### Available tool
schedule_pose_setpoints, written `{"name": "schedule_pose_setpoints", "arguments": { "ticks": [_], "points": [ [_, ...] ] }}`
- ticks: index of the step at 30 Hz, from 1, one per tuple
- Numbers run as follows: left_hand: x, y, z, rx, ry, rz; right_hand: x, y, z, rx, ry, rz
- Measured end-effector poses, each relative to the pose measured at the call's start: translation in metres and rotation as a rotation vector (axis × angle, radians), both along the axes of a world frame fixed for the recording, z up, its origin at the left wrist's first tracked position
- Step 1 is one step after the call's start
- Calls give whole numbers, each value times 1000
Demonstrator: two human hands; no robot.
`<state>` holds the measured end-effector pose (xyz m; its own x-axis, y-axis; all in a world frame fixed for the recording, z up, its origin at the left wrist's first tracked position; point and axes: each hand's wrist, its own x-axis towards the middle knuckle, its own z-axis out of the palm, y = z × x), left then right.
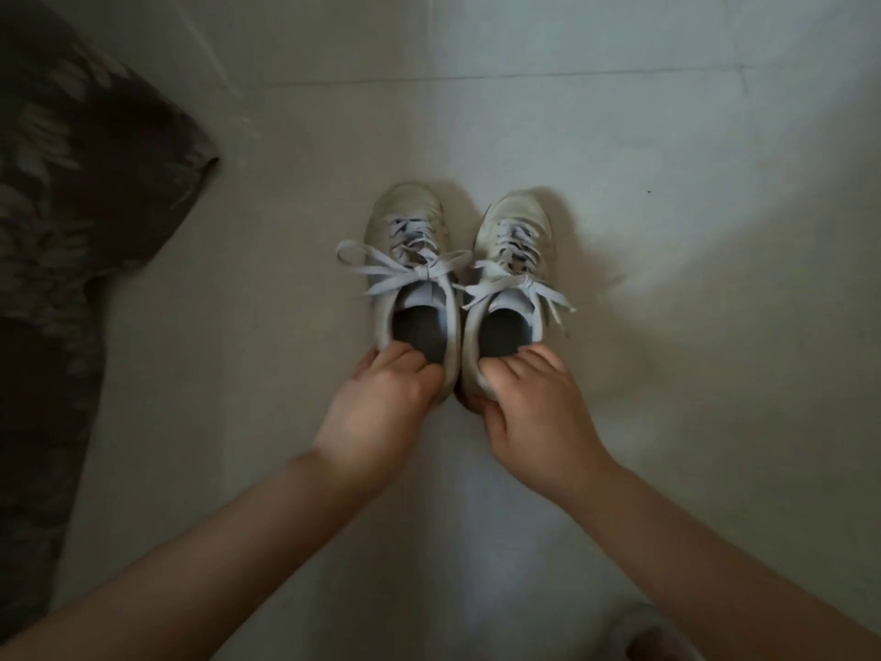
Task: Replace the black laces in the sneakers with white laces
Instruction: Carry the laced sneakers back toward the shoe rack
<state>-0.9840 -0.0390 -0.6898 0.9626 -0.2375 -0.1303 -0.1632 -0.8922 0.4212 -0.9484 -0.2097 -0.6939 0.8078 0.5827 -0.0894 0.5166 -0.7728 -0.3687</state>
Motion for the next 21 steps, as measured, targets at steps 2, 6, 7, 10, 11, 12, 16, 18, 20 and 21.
{"name": "schedule_pose_setpoints", "arguments": {
  "ticks": [2,6,7,10,11,12,16,18,20,21],
  "points": [
    [8,4,22,6,-17,-13,7,4,21,29,61,-22],
    [17,8,90,50,-7,-77,12,2,90,33,90,-35],
    [18,6,112,51,3,-78,12,0,112,32,88,-29],
    [21,-2,185,34,22,-50,13,-6,183,46,80,-32],
    [23,-3,209,26,31,-35,16,-8,207,42,72,-34],
    [25,-6,234,6,46,-31,19,-11,232,40,71,-34],
    [44,-21,351,-20,166,6,30,-25,343,46,59,-80],
    [47,-34,420,16,240,45,32,-35,409,48,52,-116],
    [54,-47,490,-2,254,66,37,-44,478,49,35,-149],
    [57,-53,522,17,257,53,40,-51,511,46,31,-150]
  ]
}}
